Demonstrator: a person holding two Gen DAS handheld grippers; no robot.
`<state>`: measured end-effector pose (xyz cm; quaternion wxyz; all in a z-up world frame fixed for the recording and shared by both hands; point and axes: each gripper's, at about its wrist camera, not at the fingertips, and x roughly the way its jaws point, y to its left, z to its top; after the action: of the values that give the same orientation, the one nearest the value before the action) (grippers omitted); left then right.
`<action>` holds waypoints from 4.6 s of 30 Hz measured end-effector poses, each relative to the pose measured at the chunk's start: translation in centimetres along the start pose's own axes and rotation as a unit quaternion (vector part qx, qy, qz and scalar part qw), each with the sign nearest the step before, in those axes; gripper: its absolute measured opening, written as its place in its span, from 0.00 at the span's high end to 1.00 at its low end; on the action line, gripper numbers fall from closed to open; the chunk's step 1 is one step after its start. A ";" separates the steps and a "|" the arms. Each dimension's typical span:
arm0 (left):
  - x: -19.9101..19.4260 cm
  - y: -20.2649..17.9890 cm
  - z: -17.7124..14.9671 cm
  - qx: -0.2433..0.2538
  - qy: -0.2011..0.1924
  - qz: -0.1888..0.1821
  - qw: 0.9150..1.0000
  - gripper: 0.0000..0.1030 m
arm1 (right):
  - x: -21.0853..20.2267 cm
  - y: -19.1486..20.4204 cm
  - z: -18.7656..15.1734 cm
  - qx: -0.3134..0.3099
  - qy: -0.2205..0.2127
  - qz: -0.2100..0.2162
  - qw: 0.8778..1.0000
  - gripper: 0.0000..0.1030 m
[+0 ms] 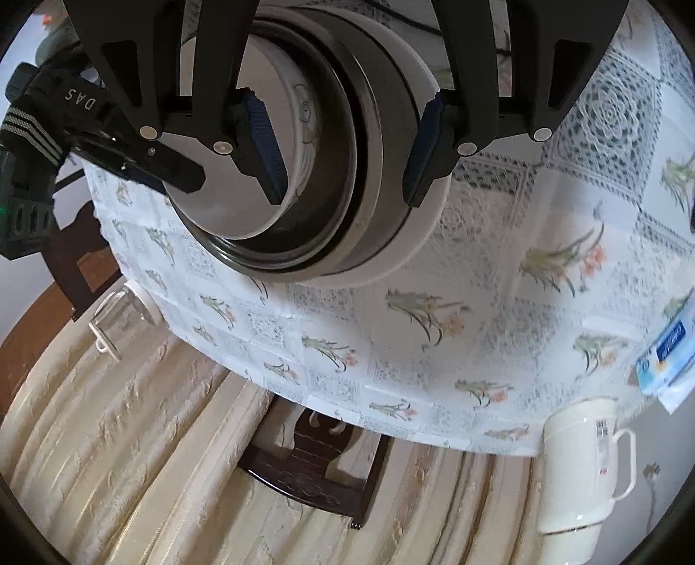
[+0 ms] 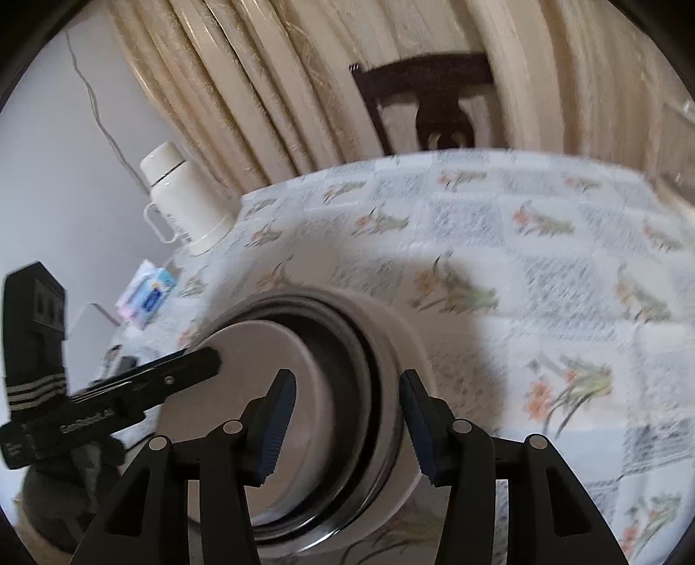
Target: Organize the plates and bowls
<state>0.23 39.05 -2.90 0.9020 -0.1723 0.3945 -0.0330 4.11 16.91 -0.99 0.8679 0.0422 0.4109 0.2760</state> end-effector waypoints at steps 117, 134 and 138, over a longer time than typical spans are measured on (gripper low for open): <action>-10.1 -5.7 -14.3 0.144 -0.184 0.168 0.958 0.07 | -9.2 4.7 -11.5 -0.080 -0.128 -0.103 0.983 0.00; -9.7 -4.4 -14.9 0.141 -0.173 0.180 0.958 0.07 | -7.9 5.2 -11.6 -0.078 -0.095 -0.117 0.986 0.00; -9.5 -4.3 -15.0 0.142 -0.171 0.182 0.958 0.07 | -7.9 5.2 -11.6 -0.078 -0.093 -0.117 0.986 0.00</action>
<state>-16.81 32.60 -4.21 0.9618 0.0295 0.2507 0.1058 -10.81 15.48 -1.59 0.9292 -0.0484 0.3081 0.1983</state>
